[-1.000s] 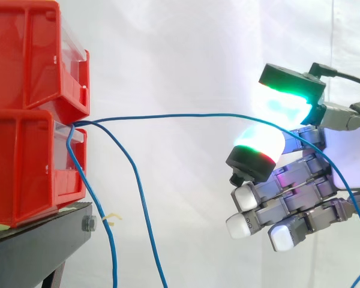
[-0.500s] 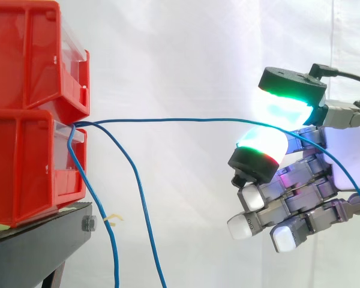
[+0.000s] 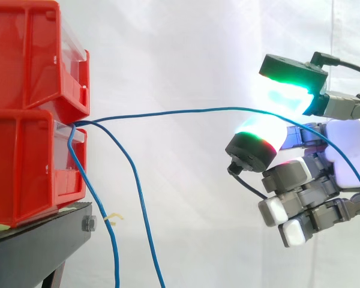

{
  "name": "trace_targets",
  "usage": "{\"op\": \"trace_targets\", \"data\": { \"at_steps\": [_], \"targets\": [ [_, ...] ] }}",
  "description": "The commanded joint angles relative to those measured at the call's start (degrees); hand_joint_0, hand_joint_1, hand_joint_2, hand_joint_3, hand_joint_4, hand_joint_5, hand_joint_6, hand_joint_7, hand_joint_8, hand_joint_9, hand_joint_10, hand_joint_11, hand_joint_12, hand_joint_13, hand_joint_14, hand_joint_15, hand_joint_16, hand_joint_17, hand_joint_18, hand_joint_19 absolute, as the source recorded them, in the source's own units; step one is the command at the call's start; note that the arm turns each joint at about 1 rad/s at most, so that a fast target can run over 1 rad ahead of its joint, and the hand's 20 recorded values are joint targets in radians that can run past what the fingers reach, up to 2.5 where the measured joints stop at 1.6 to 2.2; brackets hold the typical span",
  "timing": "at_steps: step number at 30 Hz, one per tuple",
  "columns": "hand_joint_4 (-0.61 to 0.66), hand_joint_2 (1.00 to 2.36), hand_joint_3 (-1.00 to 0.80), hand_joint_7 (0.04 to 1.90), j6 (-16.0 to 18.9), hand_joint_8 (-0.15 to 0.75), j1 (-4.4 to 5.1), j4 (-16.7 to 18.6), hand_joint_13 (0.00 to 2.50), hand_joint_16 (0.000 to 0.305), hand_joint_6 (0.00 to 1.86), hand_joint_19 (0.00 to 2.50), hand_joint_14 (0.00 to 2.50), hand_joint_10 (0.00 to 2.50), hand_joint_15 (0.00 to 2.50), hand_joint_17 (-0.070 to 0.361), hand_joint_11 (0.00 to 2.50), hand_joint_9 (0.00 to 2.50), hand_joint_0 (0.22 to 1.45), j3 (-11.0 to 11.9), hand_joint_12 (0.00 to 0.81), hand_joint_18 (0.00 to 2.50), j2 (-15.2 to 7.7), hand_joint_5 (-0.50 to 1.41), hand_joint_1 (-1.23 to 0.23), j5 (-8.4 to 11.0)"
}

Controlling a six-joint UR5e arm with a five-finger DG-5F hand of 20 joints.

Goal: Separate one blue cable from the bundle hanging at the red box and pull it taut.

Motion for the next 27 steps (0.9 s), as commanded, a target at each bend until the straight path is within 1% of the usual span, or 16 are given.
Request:
{"op": "trace_targets", "data": {
  "at_steps": [1, 3, 5, 9, 10, 11, 13, 14, 15, 16, 18, 19, 20, 23, 26, 27],
  "targets": [
    [-0.16, 1.03, -0.11, 1.34, 0.06, 0.267, 0.07, 0.05, 0.93, 0.046, 0.91, 0.65, 0.03, 0.03, 0.97, 0.103, 1.41, 1.00, 0.66, 0.00, 0.362, 0.77, 0.00, -0.19, -0.76, 0.00],
    [-0.15, 1.03, -0.11, 1.33, 0.06, 0.269, -0.01, 0.05, 0.98, 0.046, 0.91, 0.66, 0.02, 0.02, 1.08, 0.103, 1.52, 1.00, 0.66, 0.00, 0.368, 0.76, 0.00, -0.19, -0.76, 0.00],
    [-0.15, 1.03, -0.11, 1.33, 0.06, 0.262, 0.07, 0.05, 1.04, 0.046, 0.91, 0.71, 0.02, 0.01, 1.30, 0.105, 1.76, 1.03, 0.66, 0.00, 0.361, 0.77, 0.00, -0.19, -0.77, 0.00],
    [-0.14, 1.03, -0.12, 1.32, -0.03, 0.255, -0.01, 0.05, 1.10, 0.048, 0.91, 0.81, 0.00, 0.00, 1.64, 0.109, 1.95, 1.04, 0.66, 0.00, 0.349, 0.83, 0.00, -0.19, -0.77, 0.00],
    [-0.15, 1.03, -0.12, 1.31, -0.03, 0.253, 0.07, 0.05, 1.09, 0.048, 0.91, 0.84, 0.04, 0.12, 1.70, 0.108, 1.96, 1.01, 0.66, -0.09, 0.353, 0.84, 0.00, -0.19, -0.77, 0.00],
    [-0.14, 1.03, -0.12, 1.31, -0.03, 0.253, -0.01, 0.05, 1.07, 0.049, 0.91, 0.87, 0.14, 0.25, 1.70, 0.109, 1.91, 0.99, 0.67, 0.00, 0.351, 0.87, 0.00, -0.19, -0.77, 0.00],
    [-0.14, 1.03, -0.13, 1.30, -0.03, 0.253, -0.01, 0.05, 0.97, 0.047, 0.91, 1.01, 0.69, 0.53, 1.60, 0.107, 1.85, 0.93, 0.67, 0.00, 0.354, 0.92, 0.00, -0.19, -0.77, 0.00],
    [-0.14, 1.02, -0.13, 1.30, -0.03, 0.257, 0.07, 0.05, 0.94, 0.047, 0.91, 1.06, 0.83, 0.78, 1.60, 0.107, 1.78, 0.89, 0.67, 0.00, 0.358, 0.95, 0.00, -0.19, -0.77, 0.00],
    [-0.14, 1.02, -0.13, 1.30, -0.03, 0.258, 0.07, 0.05, 0.92, 0.047, 0.91, 1.08, 0.94, 0.84, 1.57, 0.105, 1.77, 0.88, 0.67, -0.09, 0.355, 0.96, 0.00, -0.19, -0.77, 0.00],
    [-0.14, 1.02, -0.14, 1.29, -0.03, 0.260, -0.01, 0.05, 0.89, 0.047, 0.91, 1.14, 1.19, 0.98, 1.51, 0.105, 1.75, 0.86, 0.67, -0.09, 0.357, 0.99, 0.00, -0.19, -0.77, 0.00],
    [-0.13, 1.02, -0.14, 1.29, -0.12, 0.261, 0.07, 0.05, 0.84, 0.046, 0.91, 1.23, 1.47, 1.16, 1.47, 0.102, 1.69, 0.84, 0.67, 0.00, 0.358, 1.02, 0.00, -0.19, -0.77, 0.00],
    [-0.13, 1.02, -0.14, 1.29, -0.12, 0.259, 0.07, 0.05, 0.83, 0.045, 0.91, 1.24, 1.52, 1.18, 1.47, 0.102, 1.69, 0.84, 0.67, 0.00, 0.357, 1.02, 0.00, -0.19, -0.77, 0.00],
    [-0.13, 1.02, -0.14, 1.29, -0.12, 0.259, -0.01, 0.05, 0.81, 0.045, 0.91, 1.25, 1.65, 1.22, 1.46, 0.101, 1.68, 0.83, 0.67, 0.00, 0.355, 1.04, 0.00, -0.19, -0.77, 0.09],
    [-0.13, 1.02, -0.15, 1.28, -0.12, 0.266, -0.01, -0.04, 0.79, 0.043, 0.91, 1.26, 1.79, 1.24, 1.46, 0.098, 1.66, 0.83, 0.67, 0.00, 0.357, 1.06, 0.00, -0.19, -0.77, 0.00],
    [-0.12, 1.02, -0.15, 1.28, -0.12, 0.266, 0.07, -0.04, 0.79, 0.044, 0.91, 1.25, 1.80, 1.23, 1.45, 0.099, 1.66, 0.82, 0.67, -0.09, 0.355, 1.06, 0.00, -0.19, -0.77, 0.09],
    [-0.12, 1.02, -0.15, 1.28, -0.12, 0.265, 0.07, -0.04, 0.81, 0.045, 0.91, 1.24, 1.67, 1.15, 1.46, 0.101, 1.67, 0.83, 0.67, 0.00, 0.358, 1.06, 0.00, -0.19, -0.77, 0.09]
  ]
}}
